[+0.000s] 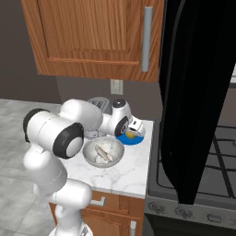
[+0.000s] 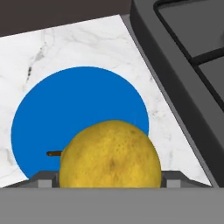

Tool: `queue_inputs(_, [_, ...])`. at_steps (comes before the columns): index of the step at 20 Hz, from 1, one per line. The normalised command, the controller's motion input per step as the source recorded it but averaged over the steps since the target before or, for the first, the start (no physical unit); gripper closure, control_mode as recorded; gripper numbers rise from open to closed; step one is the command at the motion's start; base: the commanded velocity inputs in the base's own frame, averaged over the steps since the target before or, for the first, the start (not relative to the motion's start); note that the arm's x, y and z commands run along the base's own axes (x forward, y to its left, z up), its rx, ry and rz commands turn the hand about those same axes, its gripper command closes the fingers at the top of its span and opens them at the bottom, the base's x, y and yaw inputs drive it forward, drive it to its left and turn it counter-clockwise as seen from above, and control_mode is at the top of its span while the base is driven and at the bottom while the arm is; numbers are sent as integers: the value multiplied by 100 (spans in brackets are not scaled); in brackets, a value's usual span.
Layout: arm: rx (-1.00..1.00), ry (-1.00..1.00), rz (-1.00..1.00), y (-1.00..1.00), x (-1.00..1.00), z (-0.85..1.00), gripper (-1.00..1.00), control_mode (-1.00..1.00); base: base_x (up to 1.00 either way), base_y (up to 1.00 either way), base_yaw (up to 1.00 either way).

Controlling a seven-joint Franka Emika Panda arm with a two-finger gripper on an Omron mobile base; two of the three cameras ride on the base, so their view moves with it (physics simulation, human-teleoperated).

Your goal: Remove the pear from the bowl and place it on the small plate. Then place the bowl with only the fish in the microwave, close the door, and press the start button to microwave the fish.

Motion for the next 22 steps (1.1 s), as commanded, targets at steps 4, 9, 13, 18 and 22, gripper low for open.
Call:
queue_inputs(4, [0, 11, 2, 0, 25, -19, 100, -100, 0, 0, 0])
queue_inputs(9, [0, 10, 2, 0, 20, -25, 100, -100, 0, 0, 0])
queue_inputs(13, [0, 8, 2, 0, 19, -28, 100, -100, 0, 0, 0])
queue_inputs(18, [0, 7, 2, 0, 22, -31, -100, -100, 0, 0, 0])
queue_inputs(22, [0, 0, 2, 0, 8, -11, -100, -100, 0, 0, 0])
